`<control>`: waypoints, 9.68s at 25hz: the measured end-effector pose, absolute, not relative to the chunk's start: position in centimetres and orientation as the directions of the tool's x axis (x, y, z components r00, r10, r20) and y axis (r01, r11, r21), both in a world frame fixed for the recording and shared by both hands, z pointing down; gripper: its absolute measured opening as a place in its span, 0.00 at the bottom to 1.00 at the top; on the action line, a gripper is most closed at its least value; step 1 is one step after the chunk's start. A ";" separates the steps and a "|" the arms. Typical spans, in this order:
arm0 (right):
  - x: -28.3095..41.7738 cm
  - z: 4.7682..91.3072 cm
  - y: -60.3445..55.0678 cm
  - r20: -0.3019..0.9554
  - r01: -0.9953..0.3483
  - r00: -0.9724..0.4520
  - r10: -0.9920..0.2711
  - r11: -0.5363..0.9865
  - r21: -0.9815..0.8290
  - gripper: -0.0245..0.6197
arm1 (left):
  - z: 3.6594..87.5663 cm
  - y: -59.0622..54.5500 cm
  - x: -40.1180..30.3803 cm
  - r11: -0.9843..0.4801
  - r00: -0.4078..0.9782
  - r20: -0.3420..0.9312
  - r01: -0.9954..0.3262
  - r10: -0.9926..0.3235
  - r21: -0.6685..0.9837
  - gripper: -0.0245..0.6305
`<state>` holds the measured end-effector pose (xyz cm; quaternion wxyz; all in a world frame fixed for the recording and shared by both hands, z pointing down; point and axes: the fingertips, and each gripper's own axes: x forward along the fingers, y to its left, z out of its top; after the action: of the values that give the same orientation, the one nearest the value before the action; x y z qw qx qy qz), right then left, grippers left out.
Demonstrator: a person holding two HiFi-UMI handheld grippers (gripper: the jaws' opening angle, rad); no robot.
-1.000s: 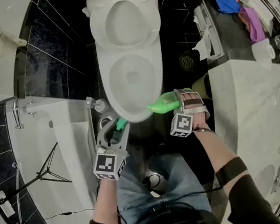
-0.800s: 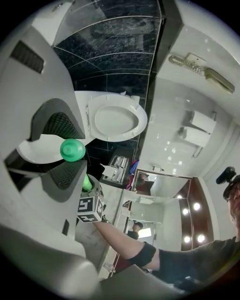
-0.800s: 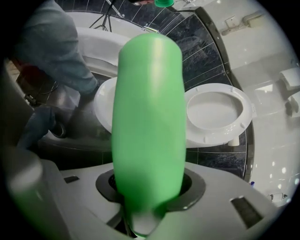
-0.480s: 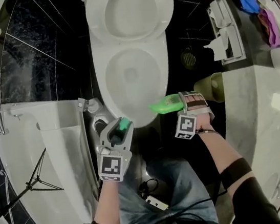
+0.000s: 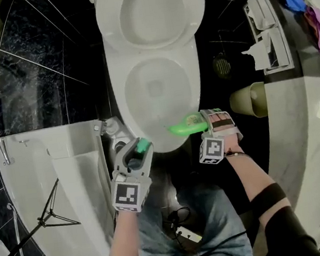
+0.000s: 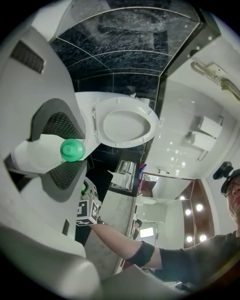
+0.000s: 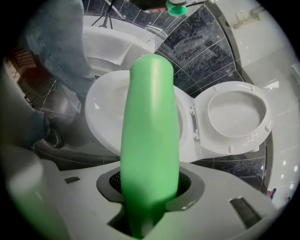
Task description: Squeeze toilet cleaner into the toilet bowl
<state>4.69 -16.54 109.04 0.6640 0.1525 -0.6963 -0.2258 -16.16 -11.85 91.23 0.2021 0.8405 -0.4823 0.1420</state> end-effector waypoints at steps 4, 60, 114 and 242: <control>4.6 108.9 -16.4 0.865 0.089 -0.074 -0.496 0.861 0.502 0.32 | 91.5 -11.7 -16.2 -0.453 0.494 0.445 -0.868 -0.747 0.203 0.27; -7.5 111.0 -29.6 0.905 0.124 -0.018 -0.426 0.897 0.425 0.32 | 96.9 -22.5 -24.4 -0.453 0.473 0.496 -0.875 -0.728 0.169 0.27; 15.5 108.6 -31.3 0.874 -0.270 0.327 -0.359 0.851 0.450 0.32 | 97.2 -24.1 -14.7 -0.574 0.606 0.481 -0.785 -0.634 0.232 0.27; -3.1 51.4 4.2 0.496 -0.500 -0.768 -0.406 0.863 -0.068 0.35 | 42.0 4.1 -19.0 -0.546 0.552 0.175 -0.834 -0.815 0.085 0.27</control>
<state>-3.12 4.15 51.40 0.2397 0.2423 -0.9349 0.0986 -19.00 4.13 41.97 0.0792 0.8773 -0.4700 0.0572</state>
